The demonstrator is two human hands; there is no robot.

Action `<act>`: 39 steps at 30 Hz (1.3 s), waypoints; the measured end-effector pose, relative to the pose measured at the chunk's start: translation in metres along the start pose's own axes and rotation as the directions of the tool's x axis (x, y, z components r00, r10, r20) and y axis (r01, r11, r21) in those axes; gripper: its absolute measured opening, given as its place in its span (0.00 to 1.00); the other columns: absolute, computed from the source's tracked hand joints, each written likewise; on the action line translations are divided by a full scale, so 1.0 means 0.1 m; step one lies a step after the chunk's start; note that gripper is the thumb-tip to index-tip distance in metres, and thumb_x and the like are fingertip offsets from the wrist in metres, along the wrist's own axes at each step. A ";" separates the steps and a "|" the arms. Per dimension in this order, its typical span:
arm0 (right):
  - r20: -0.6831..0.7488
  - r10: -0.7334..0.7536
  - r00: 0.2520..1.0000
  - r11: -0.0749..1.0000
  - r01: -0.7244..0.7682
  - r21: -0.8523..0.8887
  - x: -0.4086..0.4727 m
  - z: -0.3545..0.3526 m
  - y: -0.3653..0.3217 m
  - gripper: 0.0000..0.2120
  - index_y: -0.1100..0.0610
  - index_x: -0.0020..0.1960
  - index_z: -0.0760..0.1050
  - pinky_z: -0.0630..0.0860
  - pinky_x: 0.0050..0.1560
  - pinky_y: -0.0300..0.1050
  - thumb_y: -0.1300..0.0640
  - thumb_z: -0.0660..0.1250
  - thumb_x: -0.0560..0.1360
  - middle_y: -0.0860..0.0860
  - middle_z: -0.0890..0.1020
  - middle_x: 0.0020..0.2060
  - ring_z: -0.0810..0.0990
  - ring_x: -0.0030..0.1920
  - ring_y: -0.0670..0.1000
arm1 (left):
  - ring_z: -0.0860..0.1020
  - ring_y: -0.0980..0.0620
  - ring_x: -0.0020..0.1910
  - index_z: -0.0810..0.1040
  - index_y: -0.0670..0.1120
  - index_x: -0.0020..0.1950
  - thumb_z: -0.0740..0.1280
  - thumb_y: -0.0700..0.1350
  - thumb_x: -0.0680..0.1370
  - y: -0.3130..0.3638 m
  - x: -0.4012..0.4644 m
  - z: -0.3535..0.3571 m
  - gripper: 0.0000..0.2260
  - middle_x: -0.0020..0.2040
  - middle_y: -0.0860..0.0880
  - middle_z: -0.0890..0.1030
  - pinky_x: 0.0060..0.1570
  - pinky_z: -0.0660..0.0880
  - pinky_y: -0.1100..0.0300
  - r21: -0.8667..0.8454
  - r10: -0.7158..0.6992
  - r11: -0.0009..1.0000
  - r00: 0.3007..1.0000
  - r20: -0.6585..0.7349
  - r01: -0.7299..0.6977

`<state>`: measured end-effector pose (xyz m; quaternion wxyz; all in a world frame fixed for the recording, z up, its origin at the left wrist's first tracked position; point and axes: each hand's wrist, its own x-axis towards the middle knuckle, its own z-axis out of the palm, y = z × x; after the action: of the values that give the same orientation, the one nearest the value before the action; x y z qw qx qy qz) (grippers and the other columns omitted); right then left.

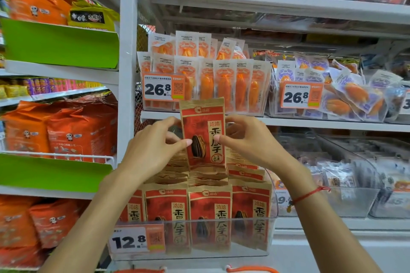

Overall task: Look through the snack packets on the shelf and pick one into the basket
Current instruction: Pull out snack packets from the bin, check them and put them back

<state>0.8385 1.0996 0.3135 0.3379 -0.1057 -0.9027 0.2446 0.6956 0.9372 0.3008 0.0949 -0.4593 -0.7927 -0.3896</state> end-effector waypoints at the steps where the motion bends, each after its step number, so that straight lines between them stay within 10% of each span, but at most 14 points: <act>1: 0.023 0.012 1.000 0.999 -0.011 -0.036 0.00 0.01 0.01 0.13 0.47 0.59 0.80 0.81 0.51 0.52 0.48 0.71 0.75 0.43 0.85 0.48 0.83 0.47 0.43 | 0.78 0.54 0.56 0.71 0.58 0.67 0.67 0.59 0.76 -0.01 0.00 0.02 0.20 0.46 0.61 0.84 0.52 0.72 0.52 0.015 -0.006 1.000 1.000 0.023 0.006; 12: 0.026 0.025 0.999 0.996 -0.023 -0.091 0.00 0.14 0.20 0.14 0.47 0.55 0.78 0.81 0.49 0.51 0.49 0.75 0.71 0.43 0.84 0.45 0.82 0.45 0.43 | 0.73 0.49 0.59 0.77 0.55 0.64 0.52 0.63 0.80 -0.06 -0.06 0.34 0.22 0.50 0.51 0.81 0.56 0.68 0.52 0.339 -0.007 0.940 0.994 0.108 -0.030; 17: 0.121 0.040 0.992 0.981 -0.016 -0.194 -0.01 0.18 0.25 0.04 0.46 0.46 0.80 0.80 0.48 0.56 0.48 0.72 0.73 0.45 0.85 0.41 0.82 0.44 0.46 | 0.71 0.50 0.64 0.72 0.57 0.68 0.56 0.60 0.81 -0.02 -0.07 0.33 0.18 0.60 0.54 0.78 0.59 0.68 0.53 0.256 0.006 0.966 0.995 0.099 -0.032; 28: 0.000 0.036 0.999 0.974 -0.035 -0.223 0.01 0.00 0.11 0.03 0.42 0.41 0.80 0.81 0.46 0.52 0.46 0.74 0.72 0.44 0.83 0.37 0.81 0.41 0.44 | 0.77 0.59 0.47 0.79 0.59 0.53 0.64 0.55 0.80 -0.04 0.06 0.26 0.06 0.46 0.60 0.81 0.44 0.71 0.59 0.073 0.045 0.996 0.998 -0.045 -0.042; 39: 0.171 0.195 0.966 0.867 -0.088 -0.490 -0.03 0.12 0.16 0.08 0.45 0.46 0.84 0.71 0.54 0.47 0.42 0.73 0.71 0.45 0.81 0.48 0.78 0.51 0.48 | 0.75 0.53 0.62 0.80 0.61 0.58 0.65 0.57 0.79 -0.05 0.08 0.39 0.09 0.59 0.56 0.81 0.57 0.74 0.53 0.235 -0.024 0.972 0.987 0.160 -0.015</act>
<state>0.8326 1.1079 0.2957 0.1826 -0.2251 -0.9558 0.0484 0.6957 0.9687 0.2753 0.0832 -0.4730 -0.8393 -0.2547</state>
